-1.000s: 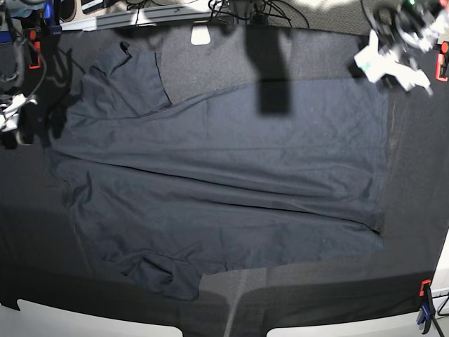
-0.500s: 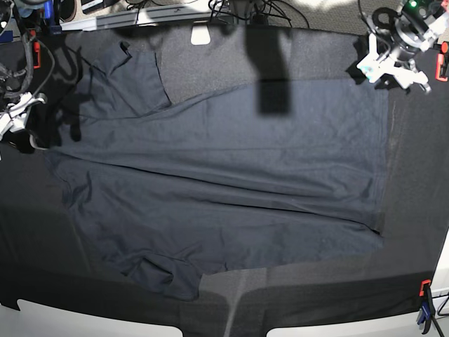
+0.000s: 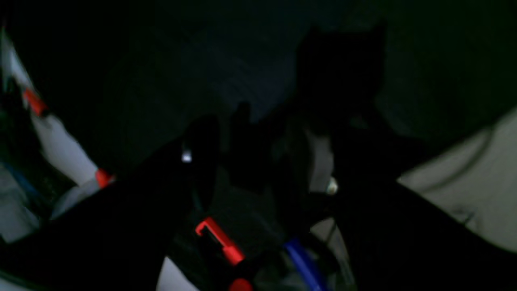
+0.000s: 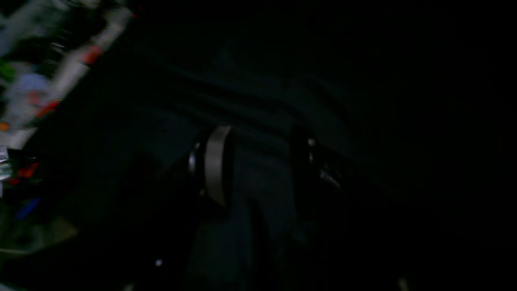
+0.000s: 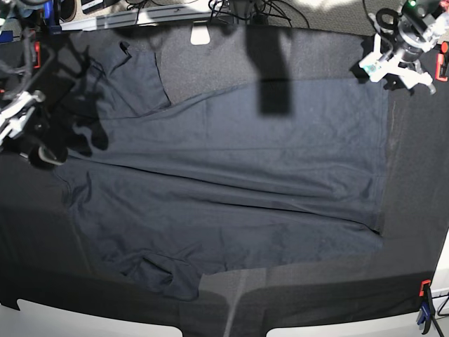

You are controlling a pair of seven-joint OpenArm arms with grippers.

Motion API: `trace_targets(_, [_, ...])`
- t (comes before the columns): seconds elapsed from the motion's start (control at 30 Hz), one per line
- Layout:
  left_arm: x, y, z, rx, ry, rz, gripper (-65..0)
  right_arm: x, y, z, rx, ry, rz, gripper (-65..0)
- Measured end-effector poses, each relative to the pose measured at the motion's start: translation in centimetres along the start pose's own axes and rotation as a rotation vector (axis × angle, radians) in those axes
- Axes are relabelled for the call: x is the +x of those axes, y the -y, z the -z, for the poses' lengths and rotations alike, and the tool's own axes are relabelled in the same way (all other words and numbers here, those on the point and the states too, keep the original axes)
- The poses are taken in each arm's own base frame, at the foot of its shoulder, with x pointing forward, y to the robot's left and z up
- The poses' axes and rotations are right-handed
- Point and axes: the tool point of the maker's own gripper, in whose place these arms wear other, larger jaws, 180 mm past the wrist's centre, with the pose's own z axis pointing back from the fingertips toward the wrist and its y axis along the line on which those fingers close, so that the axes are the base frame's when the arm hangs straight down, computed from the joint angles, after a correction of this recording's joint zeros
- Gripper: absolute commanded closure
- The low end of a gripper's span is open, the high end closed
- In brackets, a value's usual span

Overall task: Layout the t-shirt on the table in an organized manner, then fold the t-shirt properly
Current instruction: 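Raise both grippers away from the flattened shirt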

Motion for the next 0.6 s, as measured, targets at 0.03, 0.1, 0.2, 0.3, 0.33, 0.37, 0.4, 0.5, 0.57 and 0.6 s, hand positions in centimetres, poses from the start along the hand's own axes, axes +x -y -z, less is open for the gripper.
trace_targets(0.03, [-0.1, 0.0, 0.0, 0.001, -0.002, 0.006, -27.5, -0.6, 0.1, 0.1, -0.022, -0.019, -0.001, -22.6])
trace_targets(0.1, [-0.4, -0.5, -0.1, 0.006, -0.008, 0.03, -27.5, -1.5, -0.4, 0.2, -0.04, -0.036, 0.003, -22.6])
trace_targets(0.2, [-0.8, -1.5, -0.1, 0.038, -0.018, 0.088, -27.5, -2.2, -2.0, 0.1, -0.028, -0.04, 0.013, -22.6])
trace_targets(0.3, [0.5, -1.4, 0.0, 0.047, 0.068, 0.121, -27.5, -2.4, -3.6, -0.1, -0.017, -0.035, 0.01, -22.6])
trace_targets(0.33, [0.7, -1.2, 0.1, 0.041, 0.087, 0.119, -27.5, -2.3, -4.0, -0.1, -0.015, -0.03, 0.007, -22.6])
trace_targets(0.37, [0.4, -1.1, 0.3, 0.037, 0.078, 0.118, -27.5, -2.2, -4.3, -0.1, -0.014, -0.024, 0.003, -22.6])
trace_targets(0.4, [-0.2, -0.9, 0.5, 0.033, 0.062, 0.121, -27.5, -2.0, -4.6, 0.0, -0.015, -0.017, 0.0, -22.6])
trace_targets(0.5, [-2.2, -0.8, 1.2, 0.039, 0.003, 0.175, -27.5, -1.8, -4.9, 0.0, -0.028, -0.017, -0.02, -22.6])
trace_targets(0.57, [-2.3, -0.5, 1.5, 0.03, 0.03, 0.191, -27.5, -1.7, -5.0, 0.0, -0.026, -0.013, -0.019, -22.6])
trace_targets(0.6, [-2.2, -0.4, 1.5, 0.028, 0.041, 0.19, -27.5, -1.7, -4.9, 0.0, -0.027, -0.014, -0.021, -22.6])
